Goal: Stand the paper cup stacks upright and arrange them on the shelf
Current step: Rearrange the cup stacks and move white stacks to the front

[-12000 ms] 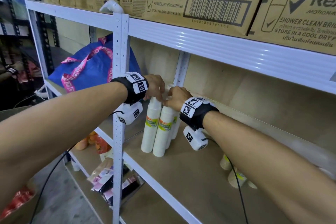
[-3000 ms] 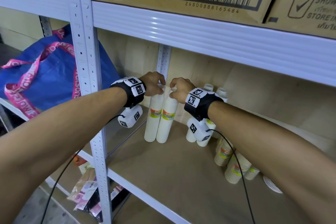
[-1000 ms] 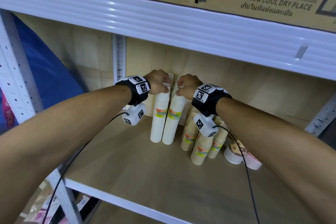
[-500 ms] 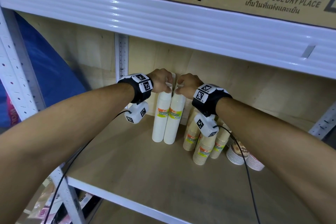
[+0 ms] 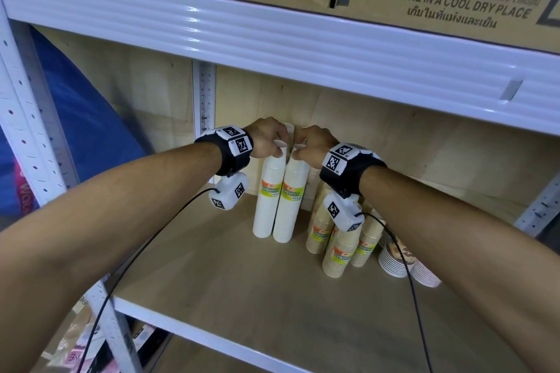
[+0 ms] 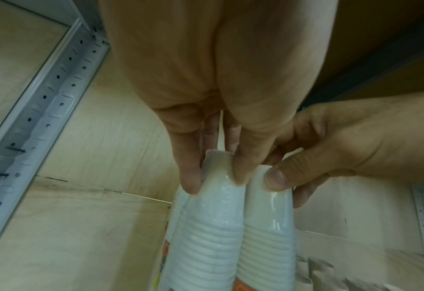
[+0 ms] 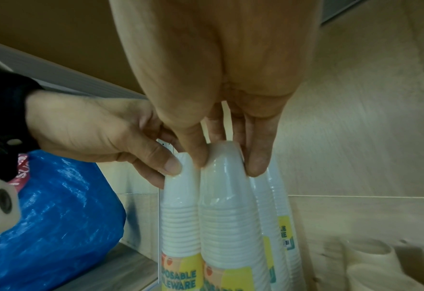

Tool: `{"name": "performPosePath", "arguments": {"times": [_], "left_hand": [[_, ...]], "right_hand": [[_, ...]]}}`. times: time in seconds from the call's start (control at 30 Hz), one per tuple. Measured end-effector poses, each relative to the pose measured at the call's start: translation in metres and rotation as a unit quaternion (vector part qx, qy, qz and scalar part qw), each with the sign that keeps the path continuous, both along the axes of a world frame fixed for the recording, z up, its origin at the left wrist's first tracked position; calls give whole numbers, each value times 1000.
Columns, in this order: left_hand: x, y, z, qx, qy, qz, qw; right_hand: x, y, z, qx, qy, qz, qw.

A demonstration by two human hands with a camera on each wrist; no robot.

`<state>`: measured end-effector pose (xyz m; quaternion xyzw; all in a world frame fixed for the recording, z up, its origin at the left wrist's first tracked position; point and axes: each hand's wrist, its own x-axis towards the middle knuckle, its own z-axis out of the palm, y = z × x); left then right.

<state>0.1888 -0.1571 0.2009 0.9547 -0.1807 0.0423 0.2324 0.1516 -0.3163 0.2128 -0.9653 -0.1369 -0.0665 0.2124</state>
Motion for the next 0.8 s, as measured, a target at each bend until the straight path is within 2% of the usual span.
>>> {"name": "performPosePath", "arguments": {"times": [0.37, 0.8], "left_hand": [[0, 5, -3, -46, 22, -2, 999], [-8, 11, 9, -45, 33, 4, 998]], "right_hand": [[2, 0, -1, -10, -7, 6, 1000], [-3, -3, 2, 1, -17, -26, 1000]]}}
